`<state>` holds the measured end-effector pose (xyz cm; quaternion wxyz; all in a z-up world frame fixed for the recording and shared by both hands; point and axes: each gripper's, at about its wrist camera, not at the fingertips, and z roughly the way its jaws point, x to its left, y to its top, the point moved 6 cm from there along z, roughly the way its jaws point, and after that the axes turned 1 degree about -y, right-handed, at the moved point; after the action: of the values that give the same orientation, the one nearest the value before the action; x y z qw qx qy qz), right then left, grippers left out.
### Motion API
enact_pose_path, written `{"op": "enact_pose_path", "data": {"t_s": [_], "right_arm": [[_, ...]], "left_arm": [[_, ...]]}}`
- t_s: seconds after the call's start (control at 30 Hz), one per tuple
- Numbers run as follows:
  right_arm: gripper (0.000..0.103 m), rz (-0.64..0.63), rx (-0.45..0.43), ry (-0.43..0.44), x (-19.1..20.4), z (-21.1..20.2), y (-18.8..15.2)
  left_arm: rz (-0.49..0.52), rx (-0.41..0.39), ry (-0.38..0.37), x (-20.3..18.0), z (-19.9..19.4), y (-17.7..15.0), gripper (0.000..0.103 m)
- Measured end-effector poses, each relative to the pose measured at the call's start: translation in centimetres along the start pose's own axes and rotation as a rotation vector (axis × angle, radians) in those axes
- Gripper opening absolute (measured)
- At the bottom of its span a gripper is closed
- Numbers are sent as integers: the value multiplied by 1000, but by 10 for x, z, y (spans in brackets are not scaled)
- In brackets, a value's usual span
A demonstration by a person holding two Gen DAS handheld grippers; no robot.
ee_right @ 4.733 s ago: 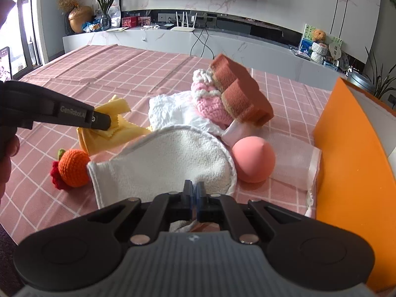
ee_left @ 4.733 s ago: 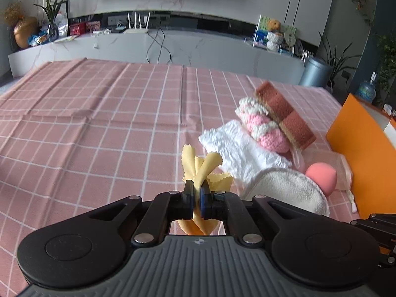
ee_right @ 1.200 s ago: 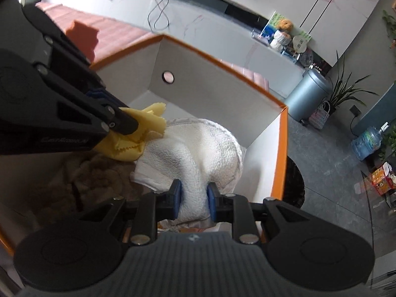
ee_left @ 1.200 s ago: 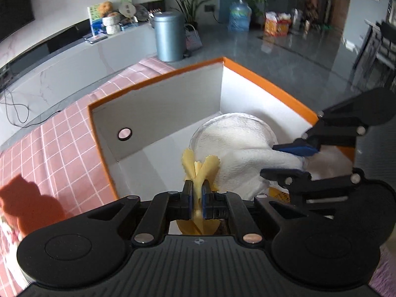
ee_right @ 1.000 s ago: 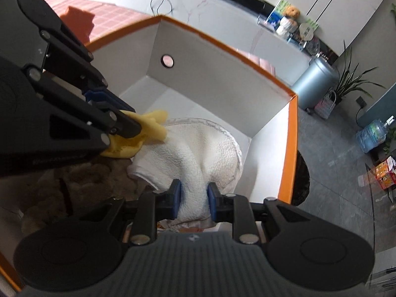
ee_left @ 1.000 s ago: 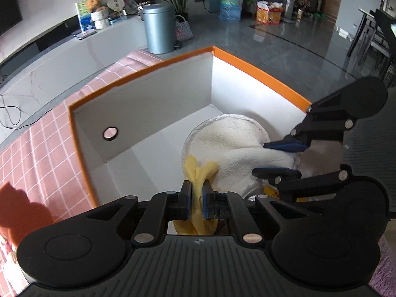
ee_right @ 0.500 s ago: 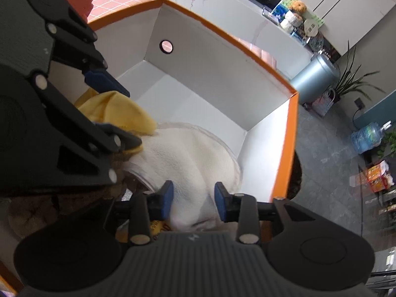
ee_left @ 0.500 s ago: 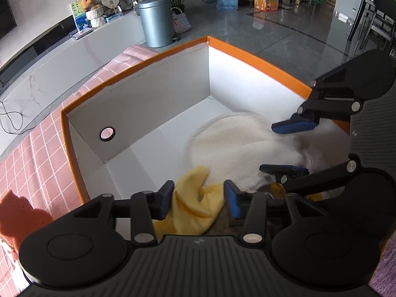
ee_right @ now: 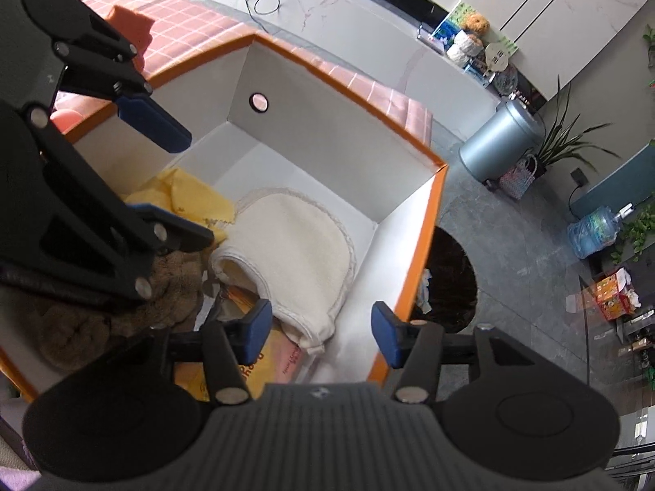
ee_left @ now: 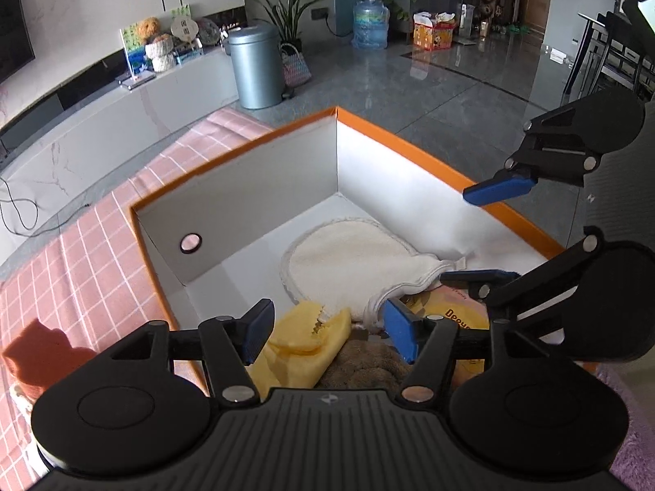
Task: Organize soft objects
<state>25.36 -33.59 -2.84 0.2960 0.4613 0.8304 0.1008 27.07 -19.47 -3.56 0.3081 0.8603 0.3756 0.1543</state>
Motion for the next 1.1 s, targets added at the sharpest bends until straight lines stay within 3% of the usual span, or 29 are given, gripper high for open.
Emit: {"op": "enact_pose_path", "data": {"t_s": [0.23, 0.33, 0.5, 0.6, 0.7, 0.77, 0.93, 1.1], "right_arm": [[59, 69, -57, 3, -6, -27, 1], [68, 105, -105, -18, -2, -39, 1], [69, 199, -200, -38, 15, -64, 0], [73, 236, -256, -59, 32, -74, 0], [74, 284, -300, -65, 52, -82, -3], [74, 330, -326, -51, 64, -88, -4], [80, 437, -430, -22, 99, -108, -4], [80, 455, -539, -12, 137, -122, 0]], "left_arm": [[-91, -80, -8, 12, -29, 1, 73], [-105, -134, 54, 15, -47, -4, 73], [-134, -274, 113, 16, -81, -20, 73], [-116, -362, 219, 14, -99, -34, 73], [-140, -395, 266, 16, -114, -48, 73], [-201, -401, 269, 21, -123, -57, 81], [-279, -454, 288, 39, -145, -81, 81], [-365, -478, 347, 57, -160, -116, 88]]}}
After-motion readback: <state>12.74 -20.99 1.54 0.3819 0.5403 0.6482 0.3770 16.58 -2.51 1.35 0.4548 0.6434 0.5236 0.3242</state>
